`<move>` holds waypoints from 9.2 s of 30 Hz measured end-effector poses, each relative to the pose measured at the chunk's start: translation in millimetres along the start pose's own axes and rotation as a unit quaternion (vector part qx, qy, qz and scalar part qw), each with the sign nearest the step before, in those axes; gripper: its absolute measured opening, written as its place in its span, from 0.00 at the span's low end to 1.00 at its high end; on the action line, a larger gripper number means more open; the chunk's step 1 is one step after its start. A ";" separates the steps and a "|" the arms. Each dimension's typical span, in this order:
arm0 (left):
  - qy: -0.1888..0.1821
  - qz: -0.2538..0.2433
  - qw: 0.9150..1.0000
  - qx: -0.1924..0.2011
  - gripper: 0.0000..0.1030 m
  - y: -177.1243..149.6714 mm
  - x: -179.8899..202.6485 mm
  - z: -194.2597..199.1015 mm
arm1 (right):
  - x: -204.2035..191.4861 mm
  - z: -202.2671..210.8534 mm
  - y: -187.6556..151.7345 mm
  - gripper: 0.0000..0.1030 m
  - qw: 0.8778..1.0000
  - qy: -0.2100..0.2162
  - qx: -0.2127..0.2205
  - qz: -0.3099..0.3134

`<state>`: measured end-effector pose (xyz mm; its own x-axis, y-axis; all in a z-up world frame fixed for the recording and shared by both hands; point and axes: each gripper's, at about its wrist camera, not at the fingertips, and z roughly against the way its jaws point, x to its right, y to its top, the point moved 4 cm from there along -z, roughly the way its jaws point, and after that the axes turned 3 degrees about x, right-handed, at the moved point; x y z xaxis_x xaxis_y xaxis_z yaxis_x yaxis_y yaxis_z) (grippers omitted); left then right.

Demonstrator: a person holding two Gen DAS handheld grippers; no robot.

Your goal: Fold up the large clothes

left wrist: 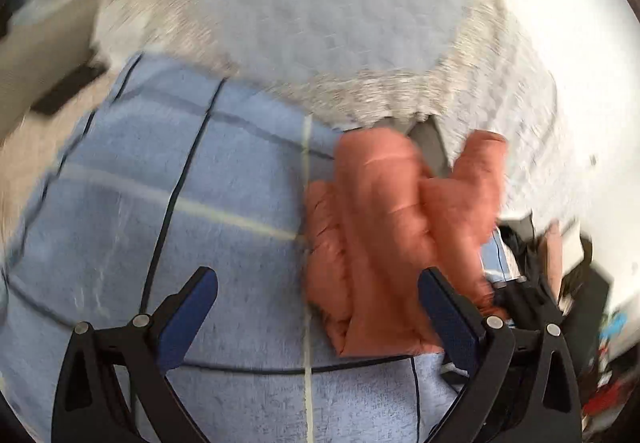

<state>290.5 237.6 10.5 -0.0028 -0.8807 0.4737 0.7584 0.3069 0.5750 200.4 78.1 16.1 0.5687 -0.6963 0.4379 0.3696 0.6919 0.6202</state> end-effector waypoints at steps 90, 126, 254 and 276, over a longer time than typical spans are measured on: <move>0.030 -0.111 0.982 -0.149 1.00 19.4 45.2 -166.5 | 125.9 -39.3 -9.3 0.72 0.939 0.193 -0.060 -0.279; 0.065 -0.115 0.991 -0.033 0.99 10.3 75.5 -73.4 | 54.7 -26.1 -46.3 0.75 0.963 0.117 -0.015 -0.243; -0.216 0.022 0.961 -0.172 0.70 35.9 -51.3 -97.8 | 161.9 -90.0 -58.4 0.69 0.759 0.413 0.016 -0.503; -0.097 0.034 0.991 -0.083 0.71 47.6 -138.9 39.1 | 15.1 -147.8 85.1 0.69 0.719 0.510 0.003 -0.473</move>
<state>301.6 388.7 -1.9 -0.0600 -0.7691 0.6362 0.8575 0.2866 0.4273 349.0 154.7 -20.7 0.3093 -0.3503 -0.8841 0.9437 -0.0018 0.3309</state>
